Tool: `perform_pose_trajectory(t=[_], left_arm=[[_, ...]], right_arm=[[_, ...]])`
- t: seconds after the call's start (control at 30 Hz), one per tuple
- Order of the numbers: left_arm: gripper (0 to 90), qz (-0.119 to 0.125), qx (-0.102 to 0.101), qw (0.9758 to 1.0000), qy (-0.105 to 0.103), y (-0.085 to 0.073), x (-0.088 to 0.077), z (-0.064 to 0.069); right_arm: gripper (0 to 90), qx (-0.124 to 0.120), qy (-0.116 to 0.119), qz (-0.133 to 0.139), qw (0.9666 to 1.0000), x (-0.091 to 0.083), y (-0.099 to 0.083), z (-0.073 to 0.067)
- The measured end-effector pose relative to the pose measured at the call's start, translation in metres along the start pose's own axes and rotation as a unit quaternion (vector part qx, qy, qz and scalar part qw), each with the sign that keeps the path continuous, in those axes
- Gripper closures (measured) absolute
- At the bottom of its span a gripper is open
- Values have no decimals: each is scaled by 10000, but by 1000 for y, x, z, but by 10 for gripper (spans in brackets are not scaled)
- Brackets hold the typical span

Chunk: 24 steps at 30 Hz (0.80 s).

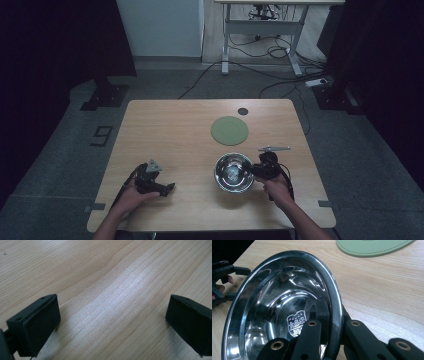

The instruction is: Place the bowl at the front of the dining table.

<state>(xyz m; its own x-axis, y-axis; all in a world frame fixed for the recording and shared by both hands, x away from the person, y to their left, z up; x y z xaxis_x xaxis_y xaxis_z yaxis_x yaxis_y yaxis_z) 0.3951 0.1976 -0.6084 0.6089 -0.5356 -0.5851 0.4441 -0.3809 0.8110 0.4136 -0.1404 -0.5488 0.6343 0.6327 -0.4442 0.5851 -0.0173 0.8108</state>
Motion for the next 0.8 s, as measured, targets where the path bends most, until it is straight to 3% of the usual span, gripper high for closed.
perform_pose_trajectory(t=[0.8], left_arm=[[0, -1, 0, 10000, 1, 0, 0, 0]], right_arm=[[866, 62, -212, 81, 9997, 9, 16, 13]])
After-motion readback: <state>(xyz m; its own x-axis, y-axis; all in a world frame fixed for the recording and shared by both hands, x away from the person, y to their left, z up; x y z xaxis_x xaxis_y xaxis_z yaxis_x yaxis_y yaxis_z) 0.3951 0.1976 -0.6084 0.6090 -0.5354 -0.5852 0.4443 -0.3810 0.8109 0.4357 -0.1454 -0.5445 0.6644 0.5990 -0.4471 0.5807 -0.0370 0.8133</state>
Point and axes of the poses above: each handheld gripper's, and its own axes: x roughly forward along the jaws, y roughly out of its top, z roughly to its right, the point moved 8 cm from there along x, roughly forward along the jaws, and after that the axes turned 13 degrees about z, right-handed, at the moved point
